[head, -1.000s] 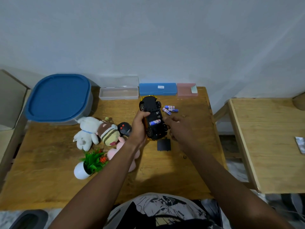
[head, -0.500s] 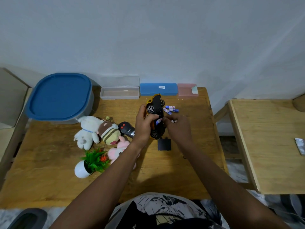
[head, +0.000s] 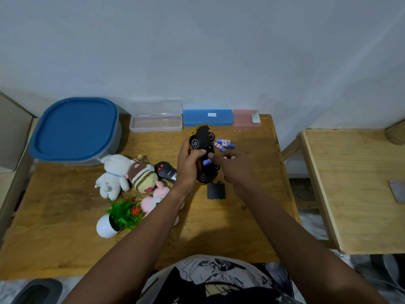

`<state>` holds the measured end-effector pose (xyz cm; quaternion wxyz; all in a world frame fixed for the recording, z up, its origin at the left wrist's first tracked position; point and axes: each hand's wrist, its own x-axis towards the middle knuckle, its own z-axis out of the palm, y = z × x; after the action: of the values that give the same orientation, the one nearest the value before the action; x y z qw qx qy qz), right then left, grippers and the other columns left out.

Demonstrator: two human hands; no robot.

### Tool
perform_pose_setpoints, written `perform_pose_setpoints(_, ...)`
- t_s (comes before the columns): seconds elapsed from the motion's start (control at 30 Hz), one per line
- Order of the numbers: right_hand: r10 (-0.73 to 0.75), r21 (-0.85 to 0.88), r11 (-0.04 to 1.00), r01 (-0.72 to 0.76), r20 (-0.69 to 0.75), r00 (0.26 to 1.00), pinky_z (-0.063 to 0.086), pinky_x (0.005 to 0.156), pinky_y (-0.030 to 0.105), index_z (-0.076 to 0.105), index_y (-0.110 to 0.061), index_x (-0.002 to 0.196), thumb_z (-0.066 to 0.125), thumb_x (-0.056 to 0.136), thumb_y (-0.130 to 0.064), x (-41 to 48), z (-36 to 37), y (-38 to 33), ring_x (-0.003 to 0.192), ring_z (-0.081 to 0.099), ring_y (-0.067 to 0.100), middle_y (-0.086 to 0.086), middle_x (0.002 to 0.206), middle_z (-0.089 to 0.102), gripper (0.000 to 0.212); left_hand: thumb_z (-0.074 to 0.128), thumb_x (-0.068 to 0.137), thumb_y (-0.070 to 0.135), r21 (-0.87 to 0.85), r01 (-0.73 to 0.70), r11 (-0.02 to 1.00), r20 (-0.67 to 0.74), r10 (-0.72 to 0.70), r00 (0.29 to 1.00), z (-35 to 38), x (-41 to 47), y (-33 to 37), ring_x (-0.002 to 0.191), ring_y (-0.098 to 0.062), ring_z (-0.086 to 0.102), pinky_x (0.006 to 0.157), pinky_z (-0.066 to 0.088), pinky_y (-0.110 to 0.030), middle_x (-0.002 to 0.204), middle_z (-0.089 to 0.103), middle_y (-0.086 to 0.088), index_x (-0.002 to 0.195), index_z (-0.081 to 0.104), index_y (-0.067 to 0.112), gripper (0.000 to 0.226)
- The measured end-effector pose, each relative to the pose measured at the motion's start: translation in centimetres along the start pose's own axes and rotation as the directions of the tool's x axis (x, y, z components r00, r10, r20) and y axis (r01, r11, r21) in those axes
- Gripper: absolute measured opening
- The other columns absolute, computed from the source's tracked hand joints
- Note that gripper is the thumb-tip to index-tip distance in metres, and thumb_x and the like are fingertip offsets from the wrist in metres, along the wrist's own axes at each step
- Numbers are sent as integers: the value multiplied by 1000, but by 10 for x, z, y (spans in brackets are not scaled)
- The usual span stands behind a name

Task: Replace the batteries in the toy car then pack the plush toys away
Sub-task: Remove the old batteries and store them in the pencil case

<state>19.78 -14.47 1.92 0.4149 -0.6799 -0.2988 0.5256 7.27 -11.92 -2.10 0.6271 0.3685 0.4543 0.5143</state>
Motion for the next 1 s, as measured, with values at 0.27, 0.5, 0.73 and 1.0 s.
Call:
perform_pose_setpoints(0.27, 175, 377, 915, -145, -47, 983, 27, 40, 19, 68, -7, 105, 80, 78, -34, 14, -9, 1, 47, 31, 6, 3, 81, 69, 40, 60, 79, 39, -162, 279, 946, -60, -292, 955, -6, 11, -7, 97, -37, 61, 78, 54, -47, 112, 61, -25, 136, 50, -3, 72)
perform_pose_setpoints(0.5, 312, 583, 723, -371, 204, 928, 34, 40, 12, 59, -16, 97, 66, 89, -35, 41, -37, -3, 51, 45, 5, -2, 68, 54, 22, 53, 90, 36, -37, 383, 923, -79, -384, 920, -9, 32, -9, 93, -35, 66, 79, 57, -50, 109, 66, -21, 135, 48, 4, 55)
perform_pose_setpoints(0.73, 335, 564, 701, -436, 279, 900, 49, 45, 13, 62, -9, 102, 62, 93, -28, 49, -36, -5, 50, 54, 6, 1, 62, 58, 21, 47, 104, 25, 132, 399, 907, -111, -386, 916, 2, 52, -17, 96, -32, 70, 80, 59, -46, 107, 70, -16, 132, 52, 11, 31)
perform_pose_setpoints(1.0, 239, 536, 749, -389, 328, 914, 53, 50, 13, 61, -10, 102, 70, 82, -34, 59, -44, 1, 58, 57, 7, 2, 70, 59, 32, 51, 104, 28, 348, 374, 860, -159, -339, 927, -5, 60, -24, 103, -27, 69, 91, 58, -51, 116, 69, -8, 126, 56, 23, 23)
